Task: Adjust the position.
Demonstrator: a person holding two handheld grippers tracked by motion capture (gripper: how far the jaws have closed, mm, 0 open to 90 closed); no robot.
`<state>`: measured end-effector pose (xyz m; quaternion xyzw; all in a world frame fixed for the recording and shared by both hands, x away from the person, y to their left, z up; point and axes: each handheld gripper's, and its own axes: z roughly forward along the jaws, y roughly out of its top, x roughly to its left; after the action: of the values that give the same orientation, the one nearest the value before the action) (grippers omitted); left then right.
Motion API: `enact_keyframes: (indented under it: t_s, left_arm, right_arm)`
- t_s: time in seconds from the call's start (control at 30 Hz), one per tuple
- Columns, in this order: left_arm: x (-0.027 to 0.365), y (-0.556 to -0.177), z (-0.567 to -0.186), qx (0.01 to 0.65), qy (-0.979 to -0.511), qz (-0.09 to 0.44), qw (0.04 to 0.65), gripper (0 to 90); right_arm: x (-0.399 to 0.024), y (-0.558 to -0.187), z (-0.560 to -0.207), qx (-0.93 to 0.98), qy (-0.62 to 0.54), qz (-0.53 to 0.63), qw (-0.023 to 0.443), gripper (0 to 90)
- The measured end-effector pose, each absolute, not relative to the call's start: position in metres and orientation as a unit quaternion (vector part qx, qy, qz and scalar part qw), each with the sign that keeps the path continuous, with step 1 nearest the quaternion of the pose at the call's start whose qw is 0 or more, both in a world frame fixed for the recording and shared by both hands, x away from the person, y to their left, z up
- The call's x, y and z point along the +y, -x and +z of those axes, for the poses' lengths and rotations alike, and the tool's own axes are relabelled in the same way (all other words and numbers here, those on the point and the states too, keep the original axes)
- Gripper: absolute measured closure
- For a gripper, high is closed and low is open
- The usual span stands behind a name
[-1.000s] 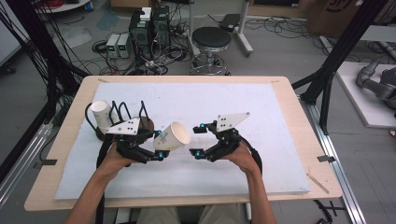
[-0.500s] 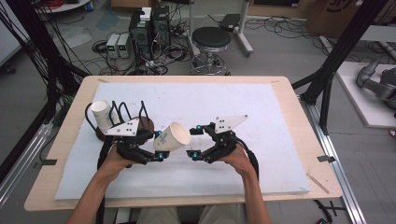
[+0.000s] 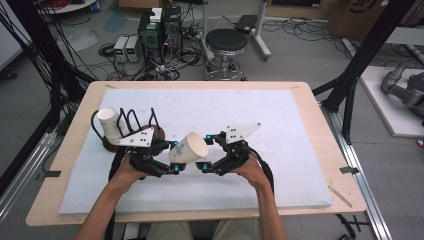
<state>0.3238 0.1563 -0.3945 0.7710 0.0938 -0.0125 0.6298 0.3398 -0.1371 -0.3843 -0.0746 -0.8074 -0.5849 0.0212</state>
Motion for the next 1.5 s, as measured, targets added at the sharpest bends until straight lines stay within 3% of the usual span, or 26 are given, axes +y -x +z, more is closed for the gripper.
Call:
enact_keyframes:
  t_s: [1.13,1.5]
  left_arm:
    - [0.138,-0.323,-0.398,0.074,-0.793,-0.024,0.605,35.7]
    - [0.138,-0.323,-0.398,0.073,-0.793,-0.023,0.604,35.9]
  right_arm:
    - [-0.128,-0.338,-0.381,-0.806,0.053,-0.589,0.03,19.4]
    - [-0.128,-0.337,-0.379,-0.804,0.042,-0.593,0.031,26.1]
